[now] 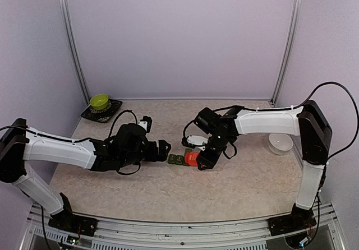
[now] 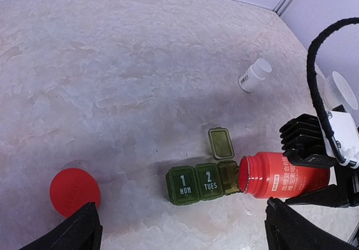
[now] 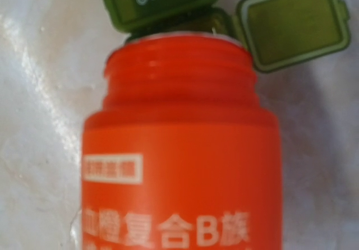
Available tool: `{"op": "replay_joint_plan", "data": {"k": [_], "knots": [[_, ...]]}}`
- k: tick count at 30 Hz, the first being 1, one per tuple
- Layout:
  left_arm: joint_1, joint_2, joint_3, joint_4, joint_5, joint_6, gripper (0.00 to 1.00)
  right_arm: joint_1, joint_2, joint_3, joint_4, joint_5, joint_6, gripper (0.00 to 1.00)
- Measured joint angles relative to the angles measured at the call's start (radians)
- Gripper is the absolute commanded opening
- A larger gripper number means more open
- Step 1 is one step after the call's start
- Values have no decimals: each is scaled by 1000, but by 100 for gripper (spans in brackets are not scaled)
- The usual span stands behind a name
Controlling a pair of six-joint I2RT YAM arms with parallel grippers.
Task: Sort the pills into containers
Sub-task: Pour the pill into the compartment of the pill container.
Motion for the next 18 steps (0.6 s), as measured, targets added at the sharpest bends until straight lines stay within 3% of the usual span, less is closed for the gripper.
{"op": "replay_joint_plan", "data": {"k": [18], "knots": [[0, 0, 0, 0, 0, 0, 99, 22, 38, 100, -98, 53, 0, 0]]}}
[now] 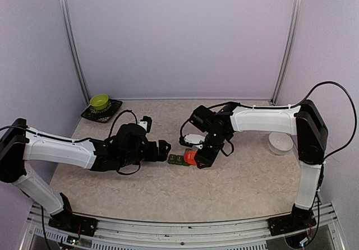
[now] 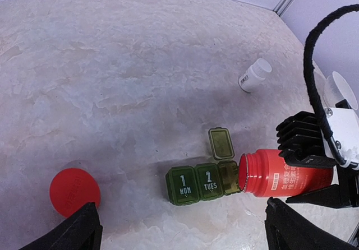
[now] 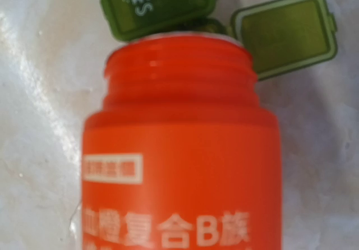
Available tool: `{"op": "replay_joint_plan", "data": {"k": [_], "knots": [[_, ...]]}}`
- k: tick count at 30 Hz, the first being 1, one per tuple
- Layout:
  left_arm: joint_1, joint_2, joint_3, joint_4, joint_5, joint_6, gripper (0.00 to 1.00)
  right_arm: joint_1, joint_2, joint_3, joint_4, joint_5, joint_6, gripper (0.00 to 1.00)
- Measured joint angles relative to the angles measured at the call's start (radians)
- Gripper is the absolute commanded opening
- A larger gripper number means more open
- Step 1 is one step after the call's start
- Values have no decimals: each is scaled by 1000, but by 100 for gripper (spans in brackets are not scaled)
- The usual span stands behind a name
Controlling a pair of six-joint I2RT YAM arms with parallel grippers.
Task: Sort the pills into containers
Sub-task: Pour the pill into the compartment of the pill container.
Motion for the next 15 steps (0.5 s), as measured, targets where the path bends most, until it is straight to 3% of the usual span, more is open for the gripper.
{"op": "replay_joint_plan", "data": {"k": [15], "knots": [[0, 0, -9, 3, 0, -1, 99, 15, 28, 27, -37, 32, 0, 0]]}}
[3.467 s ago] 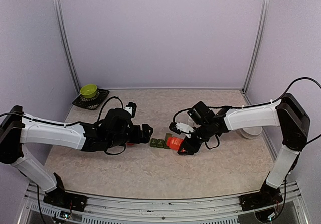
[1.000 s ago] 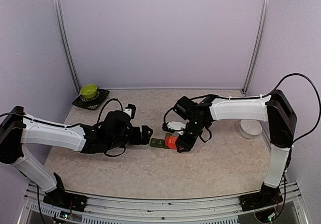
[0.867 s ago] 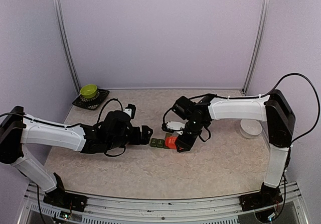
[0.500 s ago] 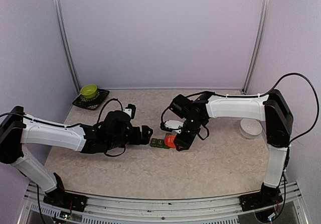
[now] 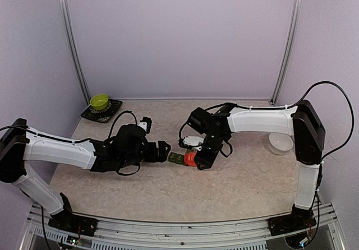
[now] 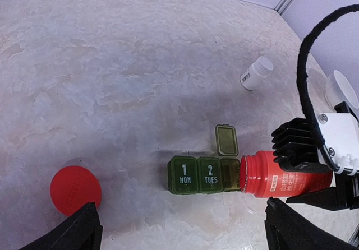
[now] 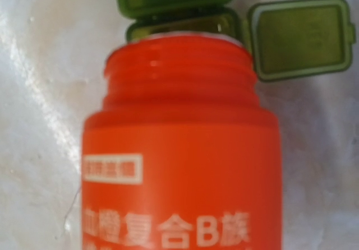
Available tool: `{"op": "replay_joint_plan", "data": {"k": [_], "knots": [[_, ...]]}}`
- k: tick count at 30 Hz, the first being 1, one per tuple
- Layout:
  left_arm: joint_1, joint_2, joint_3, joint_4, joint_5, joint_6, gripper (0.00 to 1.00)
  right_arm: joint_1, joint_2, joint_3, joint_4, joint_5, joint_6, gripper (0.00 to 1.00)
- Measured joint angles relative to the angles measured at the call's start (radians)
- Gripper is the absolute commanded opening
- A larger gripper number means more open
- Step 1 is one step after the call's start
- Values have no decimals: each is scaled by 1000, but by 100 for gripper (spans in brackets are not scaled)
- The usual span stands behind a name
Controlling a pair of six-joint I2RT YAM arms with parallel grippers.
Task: Sort the pills into containers
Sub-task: Pour the pill into the compartment of the pill container.
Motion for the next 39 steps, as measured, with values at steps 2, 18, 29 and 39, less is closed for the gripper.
{"op": "replay_joint_plan", "data": {"k": [2, 18, 29, 39], "knots": [[0, 0, -3, 5, 0, -1, 99, 1, 0, 2, -2, 5, 0, 0], [0, 0, -8, 19, 0, -3, 99, 3, 0, 40, -13, 13, -3, 0], [0, 0, -14, 19, 0, -3, 99, 4, 19, 27, -14, 12, -4, 0], [14, 61, -17, 58, 49, -5, 87, 4, 20, 27, -14, 14, -3, 0]]}}
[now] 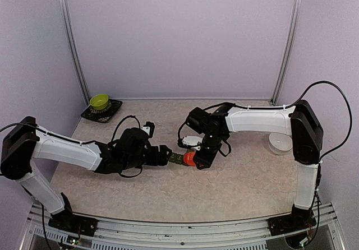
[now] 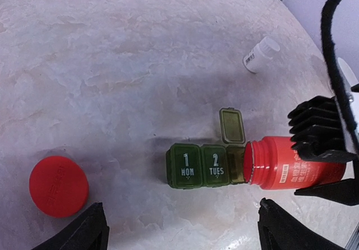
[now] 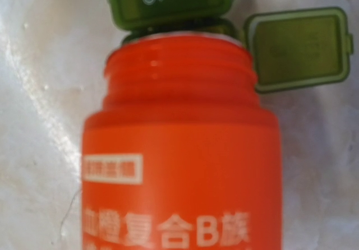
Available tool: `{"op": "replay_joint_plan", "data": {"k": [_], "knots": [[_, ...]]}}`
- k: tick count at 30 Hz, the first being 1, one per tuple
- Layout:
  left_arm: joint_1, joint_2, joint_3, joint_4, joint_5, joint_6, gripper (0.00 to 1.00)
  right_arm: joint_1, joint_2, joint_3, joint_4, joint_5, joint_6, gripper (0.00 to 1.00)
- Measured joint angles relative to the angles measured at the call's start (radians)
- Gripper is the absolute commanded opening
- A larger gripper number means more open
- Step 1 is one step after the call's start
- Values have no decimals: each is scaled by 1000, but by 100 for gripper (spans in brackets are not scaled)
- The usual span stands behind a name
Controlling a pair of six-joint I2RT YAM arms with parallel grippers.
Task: Sort the pills into containers
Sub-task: Pour the pill into the compartment of the pill container.
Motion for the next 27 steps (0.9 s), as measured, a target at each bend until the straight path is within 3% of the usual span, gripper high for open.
{"op": "replay_joint_plan", "data": {"k": [5, 14, 19, 27], "knots": [[32, 59, 0, 33, 72, -7, 74, 0, 0, 0, 0, 0, 0, 0], [62, 143, 52, 81, 204, -1, 25, 0, 0, 0, 1, 1, 0, 0], [82, 224, 99, 109, 277, -4, 4, 0, 0, 0, 1, 4, 0, 0], [94, 303, 140, 119, 333, -16, 3, 0, 0, 0, 1, 4, -1, 0]]}}
